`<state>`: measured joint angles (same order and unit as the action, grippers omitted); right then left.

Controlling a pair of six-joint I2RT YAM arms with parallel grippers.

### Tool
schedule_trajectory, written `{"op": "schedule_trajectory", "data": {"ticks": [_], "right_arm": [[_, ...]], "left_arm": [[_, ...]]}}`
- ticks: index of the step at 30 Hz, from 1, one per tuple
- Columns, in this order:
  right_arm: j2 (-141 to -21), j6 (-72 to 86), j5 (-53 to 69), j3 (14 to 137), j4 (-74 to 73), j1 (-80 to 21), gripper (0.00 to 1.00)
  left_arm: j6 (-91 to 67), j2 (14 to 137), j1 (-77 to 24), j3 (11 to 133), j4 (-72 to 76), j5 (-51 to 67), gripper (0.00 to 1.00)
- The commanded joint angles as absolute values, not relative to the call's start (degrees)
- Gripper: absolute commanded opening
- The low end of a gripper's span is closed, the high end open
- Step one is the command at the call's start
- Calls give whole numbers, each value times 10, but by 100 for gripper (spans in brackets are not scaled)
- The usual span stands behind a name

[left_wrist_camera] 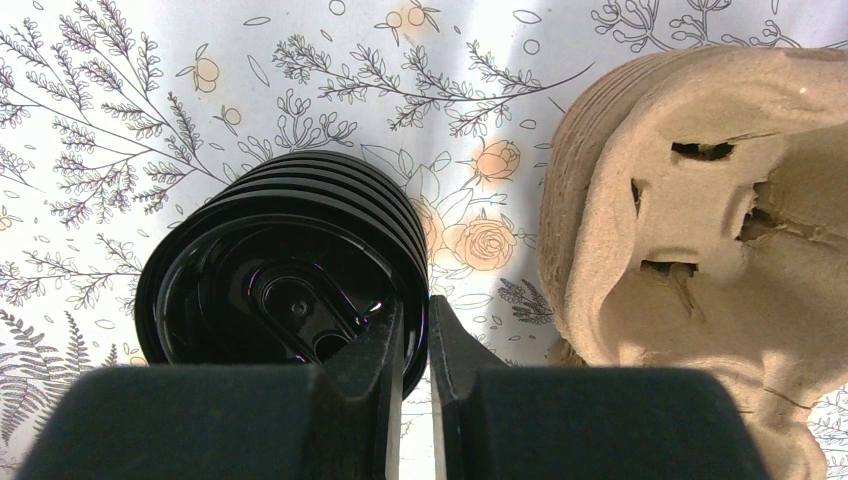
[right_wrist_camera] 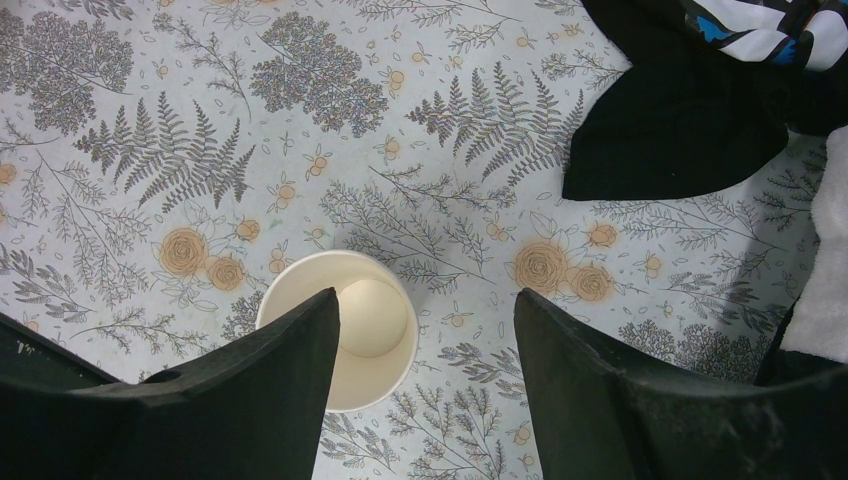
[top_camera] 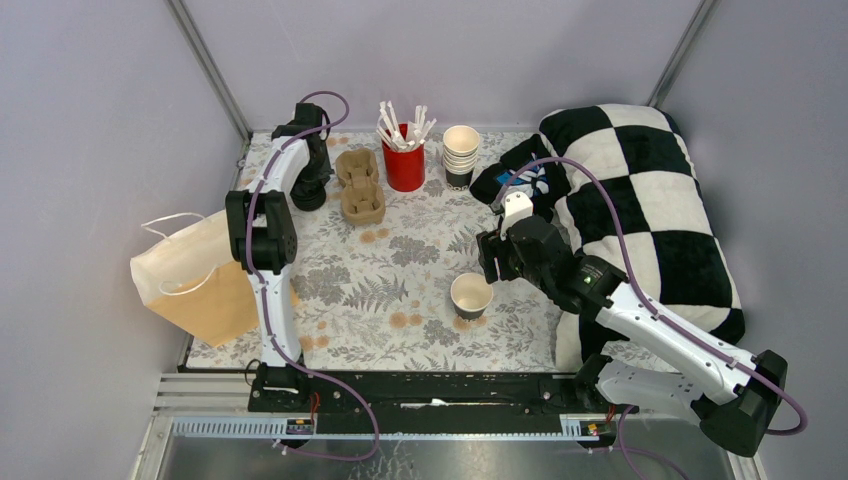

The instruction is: Pack the takeout coffee

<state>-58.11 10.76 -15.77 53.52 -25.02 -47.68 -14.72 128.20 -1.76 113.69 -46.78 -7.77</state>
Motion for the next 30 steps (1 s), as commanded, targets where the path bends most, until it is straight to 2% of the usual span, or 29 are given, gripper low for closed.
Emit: {"op": "schedule_trajectory", "data": {"ticks": [1,22,25,30], "right_arm": [[-581,109,-155,561,-245,-481,71],[-588,106,-158,570,-248,-481,71],[-589,106,-156,572,-247,-481,71],[-596,117,-156,594,-260,-480,73]], "left_arm": [[-142,1251,-14,1162,-461,-85,11],[-158,1200,-15,1159,-482,-78,11],[-160,1209,-14,1181,-498,-71,8],[-216,1161,-16,1203,-520,-14,5]]}}
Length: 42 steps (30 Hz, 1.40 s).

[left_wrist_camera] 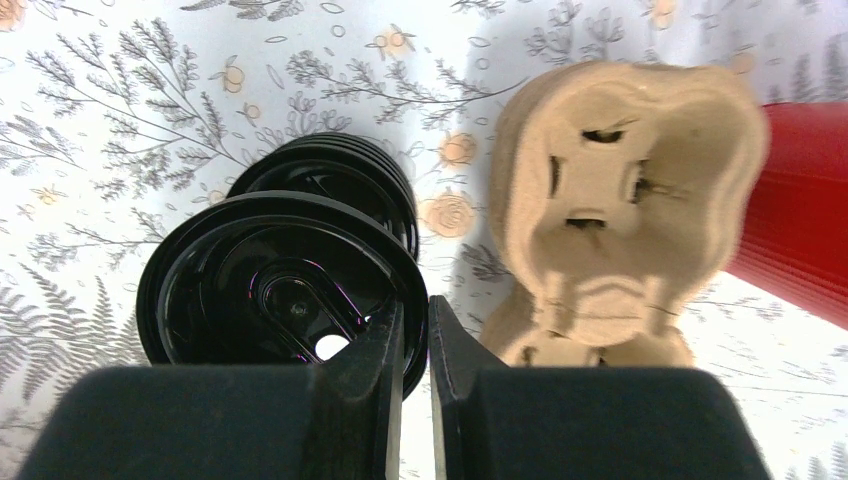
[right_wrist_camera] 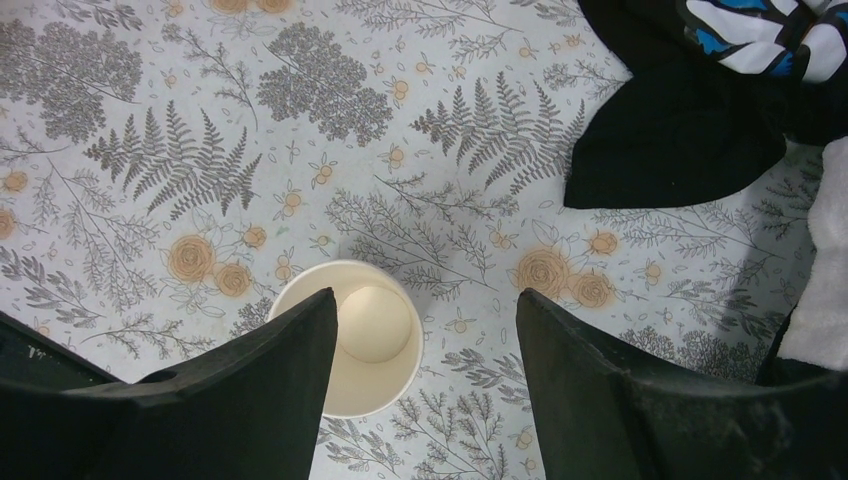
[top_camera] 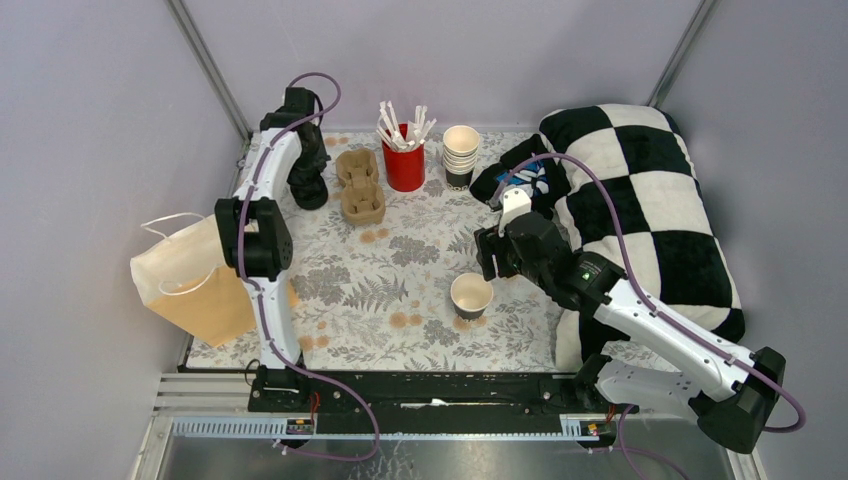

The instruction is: Pack the takeout coffee

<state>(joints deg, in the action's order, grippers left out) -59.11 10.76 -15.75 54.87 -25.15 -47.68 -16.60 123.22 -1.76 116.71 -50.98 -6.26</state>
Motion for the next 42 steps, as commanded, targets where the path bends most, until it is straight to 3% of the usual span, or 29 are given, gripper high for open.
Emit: {"op": "schedule_trajectory", "data": {"ticks": [1,8,11,14,16,22,26,42], "right_arm": [[-596,125,-154,602,-265,-480,74],[-613,229,-39,735,-336,-466,86],[-616,288,55,771,-317,-449,94],[-606,366,214,762,-235,-386,98],[-603,416,287,751,-188,-350,100],[-624,520,442,732,-69,-265,100],[-649,527,504,717,-25,-261,100],[-658,525,485,690,25,-260,100]], "left_arm": [[-240,1137,-18,1195,-520,14,5],[-462,863,-27,991,-358,308,8],[-701,741,-41,796,-89,433,11],[-942,667,-90,607,262,430,11],[-995,658,-139,559,380,411,11],[-960,656,-262,550,377,371,8],[-962,665,-291,548,388,360,8],[-984,699,-328,553,431,352,6]]}}
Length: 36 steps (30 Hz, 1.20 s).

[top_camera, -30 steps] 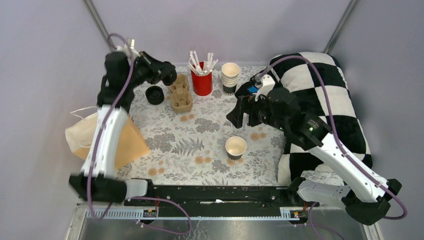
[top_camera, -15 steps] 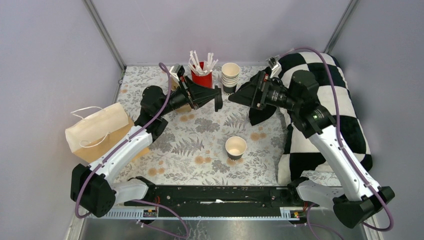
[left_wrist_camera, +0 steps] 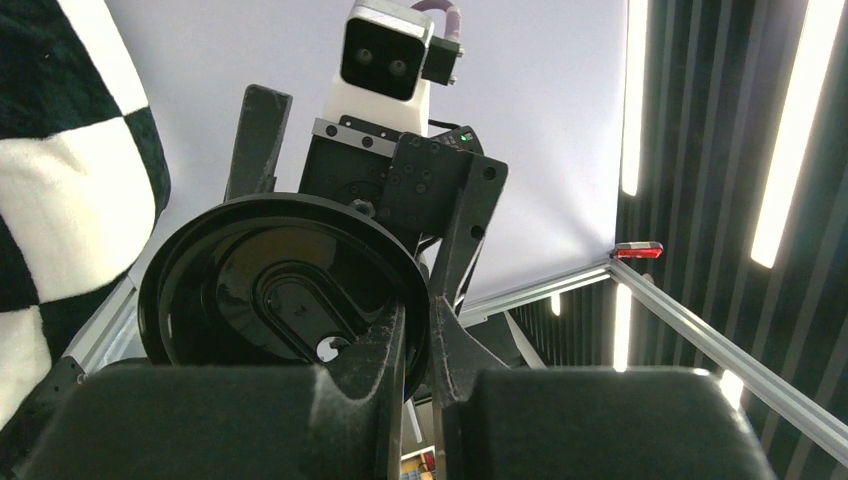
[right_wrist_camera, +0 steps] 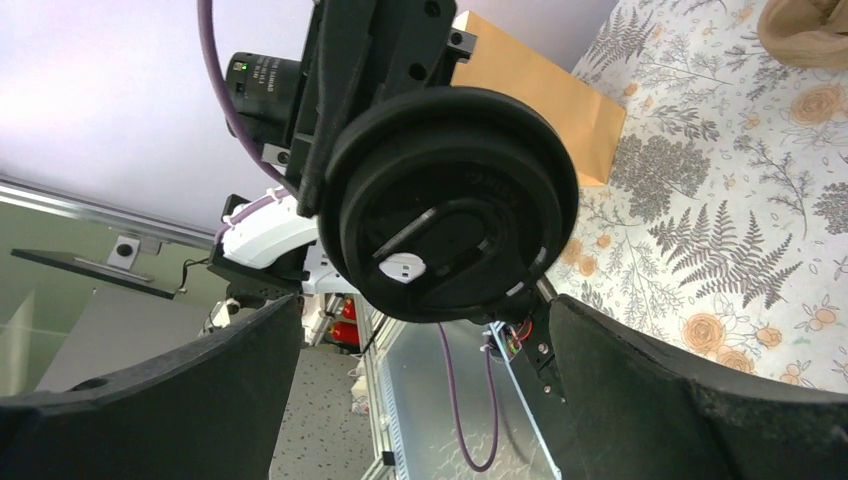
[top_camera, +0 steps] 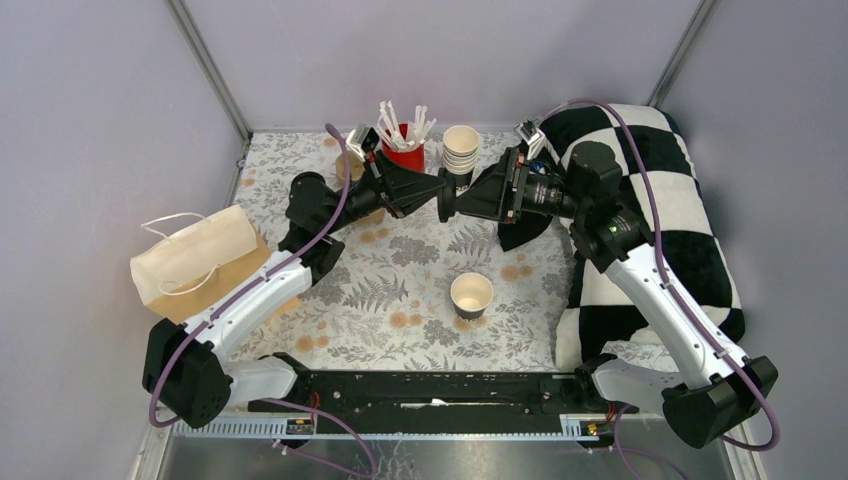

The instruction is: Pack the takeout coffee

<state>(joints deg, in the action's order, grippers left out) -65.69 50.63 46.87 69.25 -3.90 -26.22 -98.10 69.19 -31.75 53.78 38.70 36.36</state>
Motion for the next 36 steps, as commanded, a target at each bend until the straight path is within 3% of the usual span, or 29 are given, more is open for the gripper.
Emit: {"op": "schedule_trajectory", "data": {"ticks": [1,12,19,36], "right_arm": [[-659,525,482,691,26,-259,100],[-662,561,494,662,81,-231,93],[-666,561,498,653,85,-230,96],[-667,602,505,627,144,-230,74]], "left_arm": [[-984,702,-329,554,431,352,5],[-988,707,-337,561,440,349,5],[-989,712,-344,566,440,346,5],[-989,732,-353,579,440,347,4]]}}
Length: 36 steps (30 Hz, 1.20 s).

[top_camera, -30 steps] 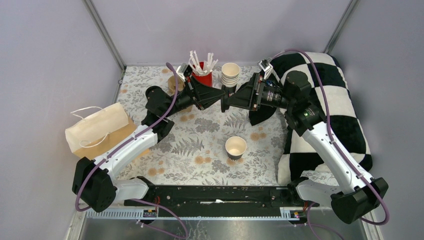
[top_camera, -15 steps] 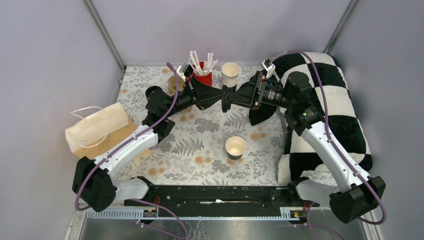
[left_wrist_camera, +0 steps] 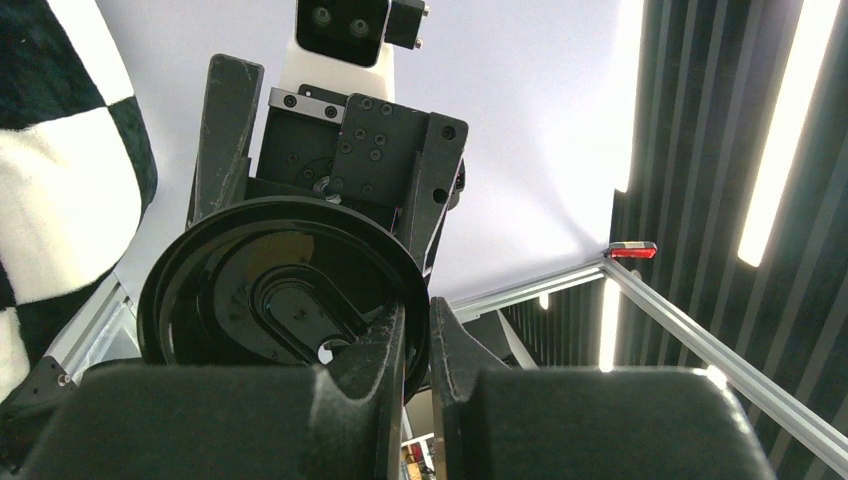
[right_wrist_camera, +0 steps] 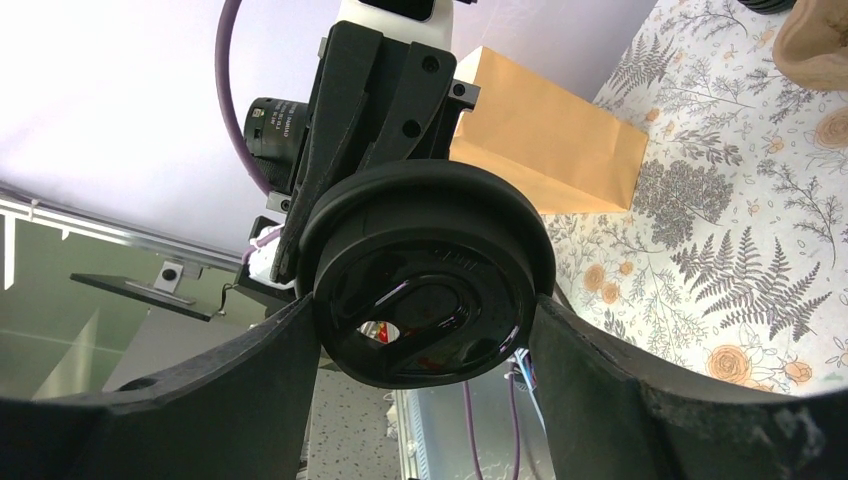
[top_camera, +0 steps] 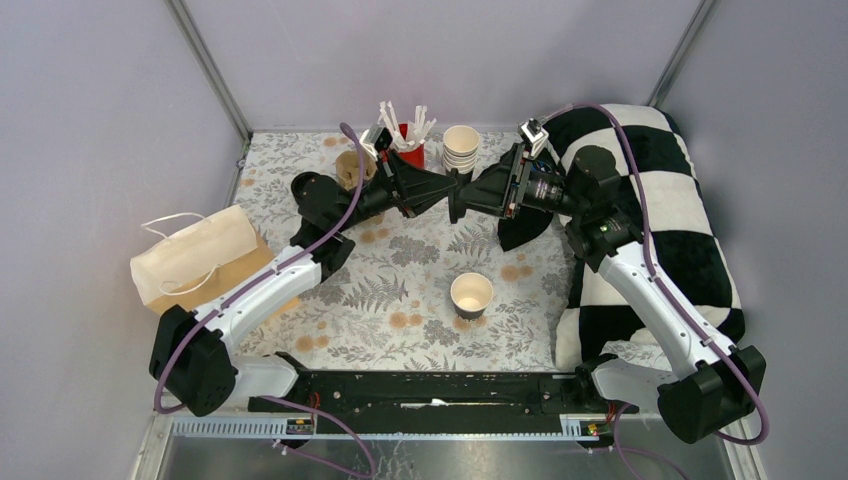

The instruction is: Pack the takeout coffee

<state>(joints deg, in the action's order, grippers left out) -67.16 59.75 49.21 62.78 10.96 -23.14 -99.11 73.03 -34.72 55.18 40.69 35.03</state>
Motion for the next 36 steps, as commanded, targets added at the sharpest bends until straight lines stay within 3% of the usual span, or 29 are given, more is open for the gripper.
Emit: {"op": "schedule_trajectory", "data": {"ticks": [1,2,6,10,12,16,21,27,36], "right_arm": [[-666,598,501,627,138,-230,74],[-664,590,497,629,126,-230,74],[-662,517,459,651,-14,-230,69],[-648,388,399,674,-206,-230,67],[-641,311,355,683,-326,-232,66],[-672,211,156,721,-495,-333,68],[-763,226,-45,761,-610,-485,70],[-821,227,-121,797,-624,-548,71],[-869,221,-131,813,-594,-552,73]], "left_arm": [[-986,730,-353,579,436,346,4],[-982,728,-353,579,430,347,6],[-926,704,-350,583,327,356,33],[-828,662,-328,587,120,349,64],[-768,639,-311,591,-26,324,71],[-625,641,-303,633,-277,263,80],[-610,626,-311,588,-277,253,88],[-613,613,-312,524,-243,253,88],[-582,618,-312,511,-248,256,88]]}}
